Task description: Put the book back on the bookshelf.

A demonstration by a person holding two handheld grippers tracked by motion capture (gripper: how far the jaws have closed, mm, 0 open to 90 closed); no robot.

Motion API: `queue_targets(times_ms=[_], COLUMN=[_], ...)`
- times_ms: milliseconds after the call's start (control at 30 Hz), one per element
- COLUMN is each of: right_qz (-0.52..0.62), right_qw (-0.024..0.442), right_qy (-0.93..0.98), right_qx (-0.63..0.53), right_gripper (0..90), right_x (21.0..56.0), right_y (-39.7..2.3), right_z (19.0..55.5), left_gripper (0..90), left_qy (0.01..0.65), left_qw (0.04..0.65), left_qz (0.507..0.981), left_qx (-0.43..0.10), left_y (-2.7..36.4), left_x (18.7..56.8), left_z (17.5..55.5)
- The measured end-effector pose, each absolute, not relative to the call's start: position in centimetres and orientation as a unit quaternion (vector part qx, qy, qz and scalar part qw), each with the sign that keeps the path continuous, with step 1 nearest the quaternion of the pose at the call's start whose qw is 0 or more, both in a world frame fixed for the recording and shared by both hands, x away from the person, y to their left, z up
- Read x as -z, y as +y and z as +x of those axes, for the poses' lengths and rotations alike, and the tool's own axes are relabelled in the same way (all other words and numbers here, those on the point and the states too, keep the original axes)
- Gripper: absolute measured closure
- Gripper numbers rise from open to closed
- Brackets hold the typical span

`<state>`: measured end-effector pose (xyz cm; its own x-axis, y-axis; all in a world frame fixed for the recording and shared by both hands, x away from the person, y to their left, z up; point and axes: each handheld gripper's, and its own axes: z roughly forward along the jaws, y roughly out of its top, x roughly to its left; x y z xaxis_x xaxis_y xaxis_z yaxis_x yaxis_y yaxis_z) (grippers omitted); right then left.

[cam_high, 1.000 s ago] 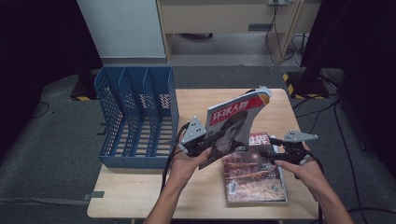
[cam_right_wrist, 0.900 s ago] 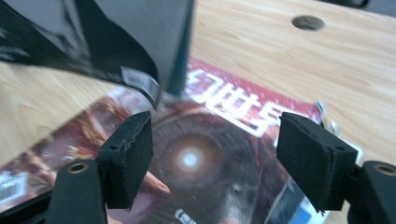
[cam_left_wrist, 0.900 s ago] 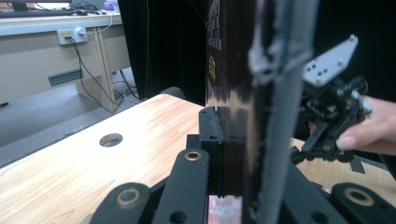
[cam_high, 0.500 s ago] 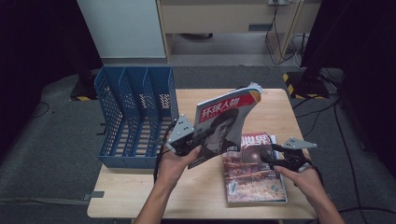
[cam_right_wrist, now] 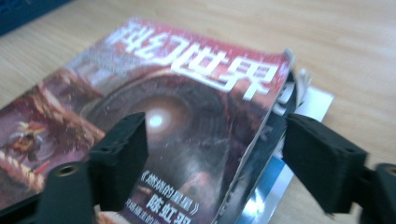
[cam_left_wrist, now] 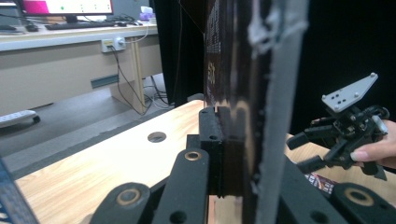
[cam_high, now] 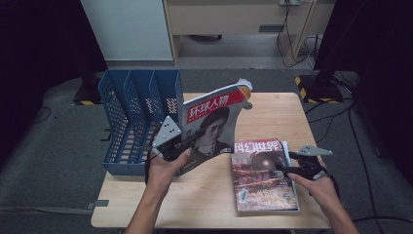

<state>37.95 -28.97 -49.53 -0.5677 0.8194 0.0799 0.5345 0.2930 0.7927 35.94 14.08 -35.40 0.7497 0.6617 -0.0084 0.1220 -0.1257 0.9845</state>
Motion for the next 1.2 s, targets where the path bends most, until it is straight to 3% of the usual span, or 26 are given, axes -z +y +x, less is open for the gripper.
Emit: queue_targets(times_ms=[233, 1200], right_qz=[0.447, 0.451], right_qw=[0.164, 0.179], right_qy=[0.791, 0.791], right_qx=[-0.384, -0.373], right_gripper=[11.5, 12.9], right_x=[49.8, 49.9], right_y=[-28.6, -28.9], right_z=[38.0, 38.1], left_gripper=[86.9, 86.9], left_qy=[0.276, 0.317], left_qw=[0.601, 0.602], left_qz=[0.712, 0.676], left_qx=[-0.234, -0.284], left_y=[15.0, 23.7], left_x=[34.8, 33.2], left_z=[35.4, 32.6])
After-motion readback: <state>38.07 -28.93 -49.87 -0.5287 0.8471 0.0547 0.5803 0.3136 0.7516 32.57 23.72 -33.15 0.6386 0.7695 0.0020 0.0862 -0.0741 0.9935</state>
